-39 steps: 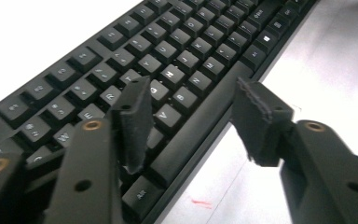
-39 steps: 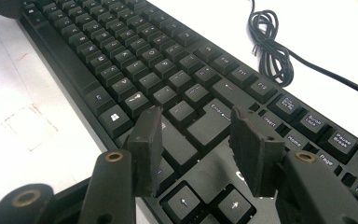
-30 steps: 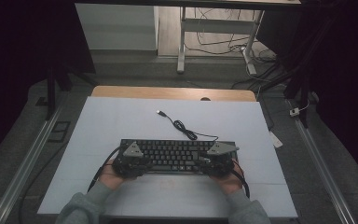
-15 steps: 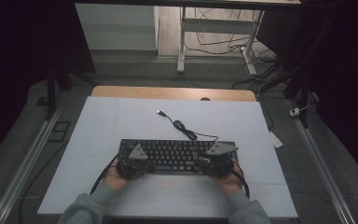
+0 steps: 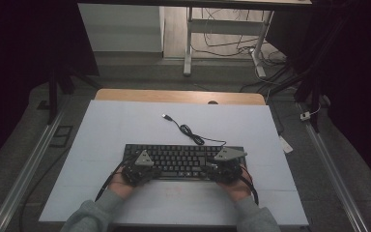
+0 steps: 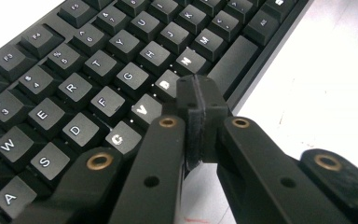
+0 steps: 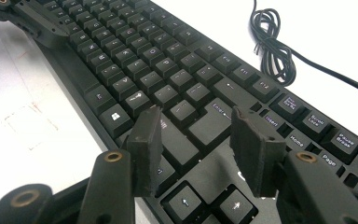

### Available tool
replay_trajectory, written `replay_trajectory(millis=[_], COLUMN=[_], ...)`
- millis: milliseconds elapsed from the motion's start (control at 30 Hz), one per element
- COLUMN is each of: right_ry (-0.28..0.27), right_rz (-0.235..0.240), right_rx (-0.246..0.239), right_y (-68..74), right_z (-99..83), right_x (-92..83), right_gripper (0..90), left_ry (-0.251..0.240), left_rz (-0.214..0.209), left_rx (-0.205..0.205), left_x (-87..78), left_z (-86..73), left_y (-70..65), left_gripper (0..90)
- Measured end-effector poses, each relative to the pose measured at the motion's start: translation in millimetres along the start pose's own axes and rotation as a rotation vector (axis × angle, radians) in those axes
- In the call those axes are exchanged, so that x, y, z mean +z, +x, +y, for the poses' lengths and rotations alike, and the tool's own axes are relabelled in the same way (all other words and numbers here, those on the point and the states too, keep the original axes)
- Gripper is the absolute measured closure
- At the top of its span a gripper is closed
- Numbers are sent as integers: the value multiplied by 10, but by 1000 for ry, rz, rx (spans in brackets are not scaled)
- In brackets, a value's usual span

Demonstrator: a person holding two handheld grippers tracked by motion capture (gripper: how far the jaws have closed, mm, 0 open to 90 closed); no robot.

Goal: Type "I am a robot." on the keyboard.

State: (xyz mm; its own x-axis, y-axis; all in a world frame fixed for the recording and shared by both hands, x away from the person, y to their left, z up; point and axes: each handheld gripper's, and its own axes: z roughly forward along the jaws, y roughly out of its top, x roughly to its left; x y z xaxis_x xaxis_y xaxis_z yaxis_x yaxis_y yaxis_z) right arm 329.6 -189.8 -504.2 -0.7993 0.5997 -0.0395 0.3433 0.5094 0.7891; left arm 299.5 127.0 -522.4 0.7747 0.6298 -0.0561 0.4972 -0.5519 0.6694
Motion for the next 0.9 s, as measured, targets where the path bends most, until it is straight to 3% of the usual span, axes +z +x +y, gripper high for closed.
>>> replay_trajectory(millis=[133,333,500,667,900], right_ry=[-2,-4,-7,-6,-9], right_rz=[1,1,2,3,3], right_rx=[-2,2,3,9,5], right_y=[-2,-5,-4,-4,-6], right_z=[0,1,0,-1,0], right_x=[-1,-4,-5,-8,-9], right_gripper=[535,534,534,533,533], left_ry=[-2,-73,-128,-138,-133], left_rz=[8,4,12,39,89], left_rx=[9,-25,-76,-127,-206], left_x=[-18,-166,-296,-392,-492], left_z=[4,18,6,-26,-99], left_y=[-12,48,130,235,401], left_gripper=[888,864,707,533,406])
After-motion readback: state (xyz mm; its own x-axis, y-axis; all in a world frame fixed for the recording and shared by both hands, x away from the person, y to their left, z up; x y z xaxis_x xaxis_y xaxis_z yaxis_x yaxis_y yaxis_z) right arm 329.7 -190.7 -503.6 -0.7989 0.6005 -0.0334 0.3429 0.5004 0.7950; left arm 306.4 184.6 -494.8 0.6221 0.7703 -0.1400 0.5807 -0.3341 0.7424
